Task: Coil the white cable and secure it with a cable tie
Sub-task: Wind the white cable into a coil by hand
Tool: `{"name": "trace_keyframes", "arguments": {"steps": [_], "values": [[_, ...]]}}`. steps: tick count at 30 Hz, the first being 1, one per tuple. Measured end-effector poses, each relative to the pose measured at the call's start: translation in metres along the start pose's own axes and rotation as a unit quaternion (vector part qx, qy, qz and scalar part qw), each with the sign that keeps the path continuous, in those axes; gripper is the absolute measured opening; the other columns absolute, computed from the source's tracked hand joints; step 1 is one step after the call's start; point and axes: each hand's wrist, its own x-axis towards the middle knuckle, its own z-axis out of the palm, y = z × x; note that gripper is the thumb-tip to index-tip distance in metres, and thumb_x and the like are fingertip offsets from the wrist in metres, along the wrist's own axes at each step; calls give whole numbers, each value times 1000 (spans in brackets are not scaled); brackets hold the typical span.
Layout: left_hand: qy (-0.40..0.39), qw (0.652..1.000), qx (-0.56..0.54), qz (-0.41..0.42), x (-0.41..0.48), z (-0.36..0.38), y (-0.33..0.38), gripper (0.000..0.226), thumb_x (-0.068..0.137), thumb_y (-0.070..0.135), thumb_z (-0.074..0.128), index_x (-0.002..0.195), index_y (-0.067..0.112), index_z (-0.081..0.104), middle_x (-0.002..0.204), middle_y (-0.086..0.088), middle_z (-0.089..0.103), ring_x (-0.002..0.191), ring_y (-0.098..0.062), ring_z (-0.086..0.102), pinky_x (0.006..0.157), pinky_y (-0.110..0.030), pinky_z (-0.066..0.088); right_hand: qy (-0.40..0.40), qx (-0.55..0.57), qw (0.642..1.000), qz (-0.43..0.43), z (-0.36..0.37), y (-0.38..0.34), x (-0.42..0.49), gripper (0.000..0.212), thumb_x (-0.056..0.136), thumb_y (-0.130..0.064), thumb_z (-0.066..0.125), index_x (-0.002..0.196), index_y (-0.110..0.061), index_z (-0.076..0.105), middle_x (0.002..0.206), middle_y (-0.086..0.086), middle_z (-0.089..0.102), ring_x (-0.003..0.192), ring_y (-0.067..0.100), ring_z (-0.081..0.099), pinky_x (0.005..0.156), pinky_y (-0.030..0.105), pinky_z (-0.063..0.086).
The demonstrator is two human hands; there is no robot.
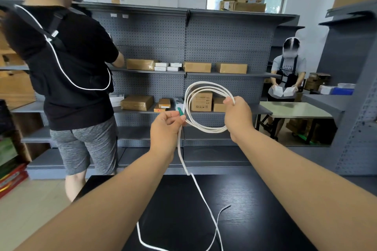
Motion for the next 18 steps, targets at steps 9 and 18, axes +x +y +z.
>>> {"name": "trace_keyframes", "arguments": {"steps": [9, 18], "values": [[26, 999, -17, -29, 1, 10, 0, 10, 90, 8, 57, 93, 17, 58, 97, -5, 67, 82, -13, 62, 77, -23, 52, -6, -20, 1000, -8, 5, 1, -4, 33, 101, -28, 31, 105, -3, 53, 86, 7, 51, 76, 21, 45, 67, 32, 36], [60, 998, 19, 5, 1, 13, 2, 18, 91, 8, 47, 85, 25, 46, 86, -5, 62, 84, -26, 61, 90, -46, 49, -30, -28, 999, -25, 11, 2, -11, 34, 101, -26, 31, 106, -1, 53, 90, 7, 50, 80, 22, 46, 68, 31, 35]]}}
